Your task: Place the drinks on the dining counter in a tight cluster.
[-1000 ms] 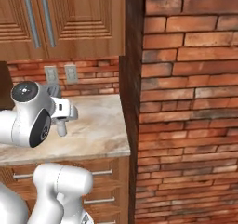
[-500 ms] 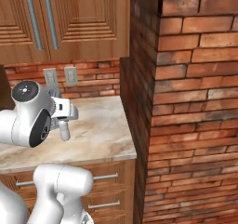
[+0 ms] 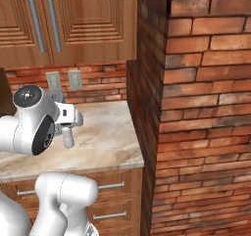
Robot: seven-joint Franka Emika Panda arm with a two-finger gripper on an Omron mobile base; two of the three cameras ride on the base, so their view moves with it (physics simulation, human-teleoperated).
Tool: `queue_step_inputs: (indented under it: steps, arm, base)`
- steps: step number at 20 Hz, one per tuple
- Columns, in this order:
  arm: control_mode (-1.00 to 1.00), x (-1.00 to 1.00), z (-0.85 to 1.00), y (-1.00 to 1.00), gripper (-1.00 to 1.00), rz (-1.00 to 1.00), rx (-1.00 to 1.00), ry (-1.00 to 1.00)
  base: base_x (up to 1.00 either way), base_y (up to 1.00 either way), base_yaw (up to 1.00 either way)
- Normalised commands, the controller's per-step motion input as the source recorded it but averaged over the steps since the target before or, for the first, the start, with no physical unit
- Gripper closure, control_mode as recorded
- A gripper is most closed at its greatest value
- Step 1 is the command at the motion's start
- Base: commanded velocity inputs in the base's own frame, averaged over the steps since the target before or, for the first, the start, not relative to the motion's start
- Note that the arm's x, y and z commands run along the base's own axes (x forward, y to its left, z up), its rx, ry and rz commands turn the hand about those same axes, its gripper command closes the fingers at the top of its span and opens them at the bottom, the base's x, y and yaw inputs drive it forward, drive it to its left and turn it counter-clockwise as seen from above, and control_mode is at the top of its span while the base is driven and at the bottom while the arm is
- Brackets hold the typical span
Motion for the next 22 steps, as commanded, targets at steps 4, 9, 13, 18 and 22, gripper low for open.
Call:
queue_step_inputs:
  steps: [4,9,13,18,22]
  arm:
    - [1.00,0.00,0.00,0.00,-1.00,0.00,0.00,0.00]
    - [-1.00,0.00,0.00,0.01,-1.00,0.00,0.00,0.00]
    - [-1.00,0.07,0.00,0.48,-1.00,-0.08,-0.04,0.00]
    - [-1.00,0.18,0.00,0.59,-1.00,-0.11,-0.07,0.00]
    - [-1.00,0.14,-0.09,0.04,-1.00,-0.01,0.00,-0.03]
  base:
    - [0.00,0.00,0.00]
    - [0.00,0.00,0.00]
    - [0.00,0.00,0.00]
    - [0.00,0.00,0.00]
    - [0.00,0.00,0.00]
